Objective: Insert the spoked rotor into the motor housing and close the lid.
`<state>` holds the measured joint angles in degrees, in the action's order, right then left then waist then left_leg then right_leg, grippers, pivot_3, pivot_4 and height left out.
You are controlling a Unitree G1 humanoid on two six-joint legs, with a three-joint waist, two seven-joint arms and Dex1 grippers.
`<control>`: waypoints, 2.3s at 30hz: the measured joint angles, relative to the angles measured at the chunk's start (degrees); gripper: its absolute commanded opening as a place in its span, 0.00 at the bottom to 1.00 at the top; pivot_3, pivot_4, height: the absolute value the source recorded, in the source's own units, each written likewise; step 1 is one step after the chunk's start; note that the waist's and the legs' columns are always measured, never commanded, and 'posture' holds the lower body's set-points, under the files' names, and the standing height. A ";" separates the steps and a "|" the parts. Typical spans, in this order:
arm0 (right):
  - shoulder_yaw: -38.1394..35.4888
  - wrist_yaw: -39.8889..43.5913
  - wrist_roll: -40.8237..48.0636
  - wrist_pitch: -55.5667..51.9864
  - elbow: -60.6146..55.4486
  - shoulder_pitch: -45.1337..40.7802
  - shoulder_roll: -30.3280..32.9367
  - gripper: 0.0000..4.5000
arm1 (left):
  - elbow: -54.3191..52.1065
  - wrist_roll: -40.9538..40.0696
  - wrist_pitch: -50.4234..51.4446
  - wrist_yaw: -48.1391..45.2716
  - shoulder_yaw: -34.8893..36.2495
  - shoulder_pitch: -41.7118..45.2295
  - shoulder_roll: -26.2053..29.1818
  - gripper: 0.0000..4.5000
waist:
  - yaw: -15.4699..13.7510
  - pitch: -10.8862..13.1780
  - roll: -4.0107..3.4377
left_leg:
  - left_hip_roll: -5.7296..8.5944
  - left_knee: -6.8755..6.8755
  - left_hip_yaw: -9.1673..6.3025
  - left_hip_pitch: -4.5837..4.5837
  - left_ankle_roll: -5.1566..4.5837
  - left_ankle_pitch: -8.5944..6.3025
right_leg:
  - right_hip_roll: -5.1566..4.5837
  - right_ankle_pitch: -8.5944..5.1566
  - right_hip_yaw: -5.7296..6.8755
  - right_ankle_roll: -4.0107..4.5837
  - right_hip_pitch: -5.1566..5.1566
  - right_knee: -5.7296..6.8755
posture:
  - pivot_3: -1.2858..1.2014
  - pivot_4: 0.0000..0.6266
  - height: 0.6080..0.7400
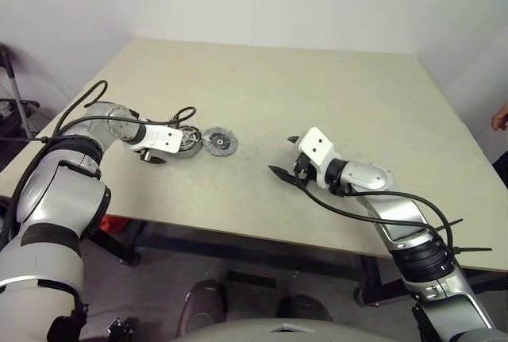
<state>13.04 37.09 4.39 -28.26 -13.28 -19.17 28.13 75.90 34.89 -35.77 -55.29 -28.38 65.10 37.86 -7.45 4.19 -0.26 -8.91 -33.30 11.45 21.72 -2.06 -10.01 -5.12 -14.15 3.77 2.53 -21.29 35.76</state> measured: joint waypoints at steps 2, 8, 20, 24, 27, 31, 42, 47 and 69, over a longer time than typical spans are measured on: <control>0.00 -0.07 -0.01 0.00 0.00 -0.01 -0.03 1.00 | 0.03 0.11 0.13 0.60 -0.02 0.00 -0.01 0.82 | -0.01 0.00 0.00 | 0.00 -0.01 0.00 0.00 0.00 0.00 | 0.00 0.00 0.00 0.00 0.00 0.00 | 0.52 0.00 1.00; -0.03 -0.36 -0.02 0.03 0.00 0.00 -0.04 1.00 | 0.21 0.23 1.38 1.46 -0.03 0.00 -0.86 0.82 | -0.02 0.00 0.00 | 0.00 -0.01 -0.01 0.00 0.00 0.00 | 0.00 0.00 0.00 0.00 0.01 0.00 | 0.52 0.00 1.00; -0.08 -0.83 -0.03 0.03 0.00 0.00 -0.05 1.00 | 0.23 0.13 2.52 2.61 0.10 0.01 -1.92 0.55 | -0.05 0.00 0.01 | 0.00 -0.03 -0.01 -0.04 -0.02 -0.01 | -0.01 0.00 0.00 0.00 0.05 0.01 | 0.52 0.00 1.00; -0.08 -0.97 -0.02 0.03 0.00 0.01 -0.08 1.00 | 0.22 0.07 2.50 2.36 0.11 0.02 -1.95 0.47 | -0.05 0.00 0.01 | 0.01 -0.03 -0.01 -0.04 -0.02 -0.01 | -0.01 0.00 0.01 0.00 0.06 0.01 | 0.52 0.00 1.00; -0.08 -1.01 -0.02 0.02 0.00 0.02 -0.08 1.00 | 0.16 0.01 2.50 1.54 0.31 0.11 -1.81 0.27 | -0.11 -0.03 -0.04 | 0.01 -0.02 -0.01 -0.14 -0.03 -0.01 | -0.02 0.00 0.01 0.00 0.14 0.01 | 0.52 0.00 1.00; -0.08 -1.00 -0.02 0.02 0.00 0.01 -0.11 1.00 | 0.08 -0.09 2.02 0.82 0.58 0.09 -2.04 0.15 | -0.42 -0.02 -0.02 | 0.01 -0.02 -0.02 -0.32 -0.05 -0.03 | -0.04 0.00 0.01 -0.01 0.33 0.02 | 0.52 0.00 1.00; -0.08 -0.98 -0.02 0.01 0.00 0.06 -0.13 1.00 | 0.12 -0.17 1.75 0.17 0.92 -0.11 -2.07 0.02 | -0.31 -0.01 0.00 | 0.01 0.02 -0.01 -0.27 -0.03 -0.02 | -0.04 0.02 0.02 0.01 0.25 0.01 | 0.52 0.00 1.00; -0.08 -0.99 -0.16 0.01 0.00 0.07 -0.13 1.00 | 0.20 0.21 1.41 1.62 0.84 -0.11 -2.38 0.02 | -0.42 -0.01 0.00 | 0.00 0.02 -0.02 -0.27 -0.02 -0.01 | -0.04 0.02 0.03 0.01 0.24 0.04 | 0.52 0.00 1.00; -2.96 -3.84 -1.53 -2.54 -4.59 6.57 0.94 1.00 | 1.13 7.70 -7.08 14.66 -5.89 11.04 -14.65 0.02 | -1.35 0.17 0.30 | 0.00 -0.36 -0.05 0.49 -0.28 -0.16 | -0.06 0.05 0.11 -0.02 -0.25 0.00 | 0.52 0.00 1.00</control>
<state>10.08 33.25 2.85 -30.80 -17.87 -12.60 29.07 77.04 42.59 -42.85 -40.63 -34.27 76.14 23.21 -8.80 4.36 0.03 -8.90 -33.66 11.40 22.22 -2.34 -10.16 -5.18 -14.10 3.88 2.51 -21.54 35.76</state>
